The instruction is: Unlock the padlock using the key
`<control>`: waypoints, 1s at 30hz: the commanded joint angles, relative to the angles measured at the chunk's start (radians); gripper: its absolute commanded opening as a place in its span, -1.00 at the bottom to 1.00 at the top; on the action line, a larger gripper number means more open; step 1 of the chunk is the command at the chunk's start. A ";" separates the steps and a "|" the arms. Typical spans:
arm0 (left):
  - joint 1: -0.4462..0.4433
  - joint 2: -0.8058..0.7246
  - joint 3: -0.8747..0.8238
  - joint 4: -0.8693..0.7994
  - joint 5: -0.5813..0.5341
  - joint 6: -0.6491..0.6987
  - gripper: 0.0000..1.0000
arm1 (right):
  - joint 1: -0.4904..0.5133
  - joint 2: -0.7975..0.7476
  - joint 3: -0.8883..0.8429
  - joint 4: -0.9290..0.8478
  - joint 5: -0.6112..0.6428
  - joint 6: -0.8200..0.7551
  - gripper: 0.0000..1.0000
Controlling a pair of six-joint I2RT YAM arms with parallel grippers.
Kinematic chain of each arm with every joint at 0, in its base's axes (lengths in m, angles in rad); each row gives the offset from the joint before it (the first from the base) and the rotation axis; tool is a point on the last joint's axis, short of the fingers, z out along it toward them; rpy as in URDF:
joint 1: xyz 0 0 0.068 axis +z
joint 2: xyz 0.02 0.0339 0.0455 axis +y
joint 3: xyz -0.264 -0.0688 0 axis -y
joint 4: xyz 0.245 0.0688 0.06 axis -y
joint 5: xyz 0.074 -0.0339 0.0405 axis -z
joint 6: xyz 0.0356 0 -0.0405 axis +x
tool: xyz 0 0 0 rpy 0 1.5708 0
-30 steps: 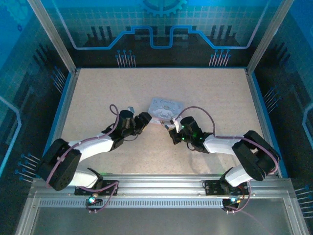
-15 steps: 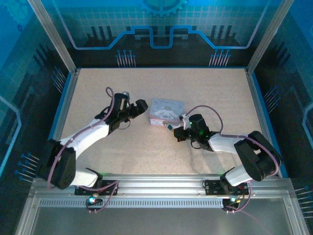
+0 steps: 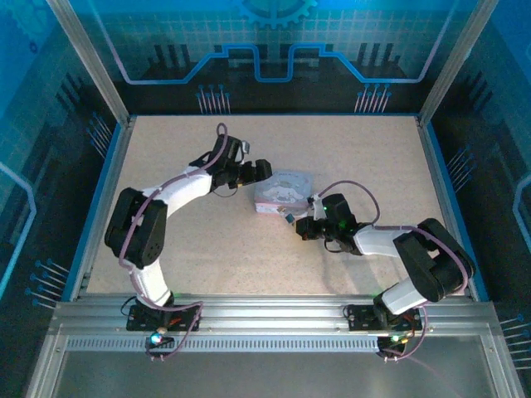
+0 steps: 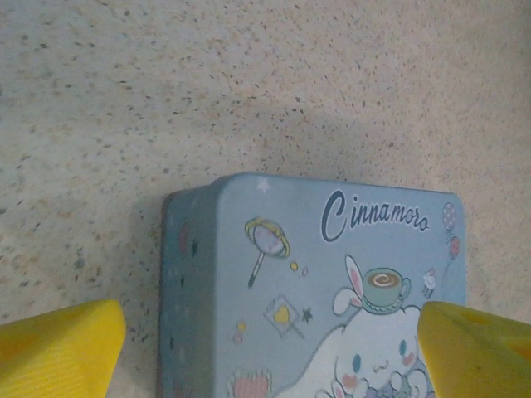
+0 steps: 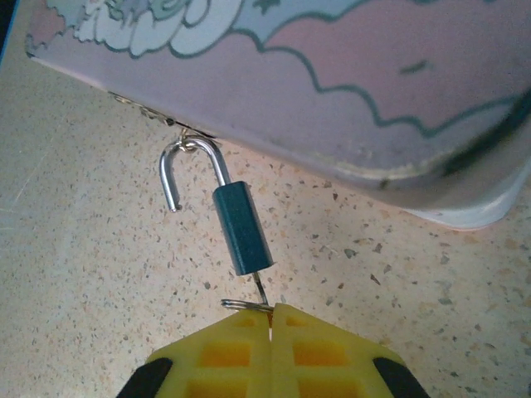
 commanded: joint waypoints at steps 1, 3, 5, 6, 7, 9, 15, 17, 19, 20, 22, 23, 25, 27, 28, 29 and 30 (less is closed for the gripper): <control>0.012 0.053 0.052 -0.051 0.068 0.048 0.80 | -0.017 0.015 -0.010 0.002 -0.020 0.017 -0.96; 0.015 0.074 0.065 -0.052 0.079 0.046 0.78 | -0.018 0.015 -0.011 0.001 -0.019 0.017 -0.94; 0.018 0.093 0.070 -0.055 0.088 0.046 0.76 | -0.018 0.016 -0.011 -0.001 -0.019 0.012 -0.93; 0.019 0.098 0.069 -0.058 0.088 0.046 0.75 | -0.017 0.018 -0.010 0.000 -0.019 0.012 -0.93; 0.021 0.103 0.067 -0.061 0.087 0.046 0.74 | -0.017 0.019 -0.009 0.000 -0.021 0.011 -0.92; 0.024 0.107 0.057 -0.067 0.083 0.048 0.72 | -0.019 0.021 -0.009 -0.001 -0.021 0.010 -0.91; 0.035 0.093 -0.001 -0.057 0.072 0.047 0.61 | -0.024 0.007 -0.003 -0.028 -0.019 -0.016 -0.71; 0.039 0.085 -0.019 -0.052 0.070 0.047 0.57 | -0.030 -0.004 -0.003 -0.039 -0.019 -0.029 -0.63; 0.040 0.079 -0.033 -0.052 0.069 0.046 0.55 | -0.038 -0.016 -0.001 -0.044 -0.028 -0.038 -0.53; 0.041 0.076 -0.041 -0.051 0.067 0.046 0.54 | -0.043 -0.023 0.000 -0.048 -0.032 -0.041 -0.49; 0.041 0.066 -0.058 -0.050 0.062 0.046 0.53 | -0.054 -0.038 0.006 -0.059 -0.042 -0.052 -0.44; 0.041 0.059 -0.068 -0.047 0.059 0.045 0.53 | -0.059 -0.045 0.009 -0.061 -0.042 -0.053 -0.43; 0.041 0.046 -0.087 -0.039 0.058 0.040 0.53 | -0.070 -0.057 0.011 -0.054 -0.045 -0.054 -0.40; 0.041 0.033 -0.108 -0.029 0.059 0.034 0.52 | -0.082 -0.061 0.021 -0.045 -0.051 -0.059 -0.38; 0.041 0.026 -0.118 -0.025 0.059 0.030 0.51 | -0.090 -0.058 0.028 -0.043 -0.055 -0.062 -0.38; 0.041 0.019 -0.129 -0.020 0.061 0.025 0.49 | -0.098 -0.055 0.037 -0.039 -0.056 -0.063 -0.37; 0.041 0.013 -0.139 -0.016 0.062 0.022 0.50 | -0.107 -0.049 0.045 -0.035 -0.060 -0.064 -0.37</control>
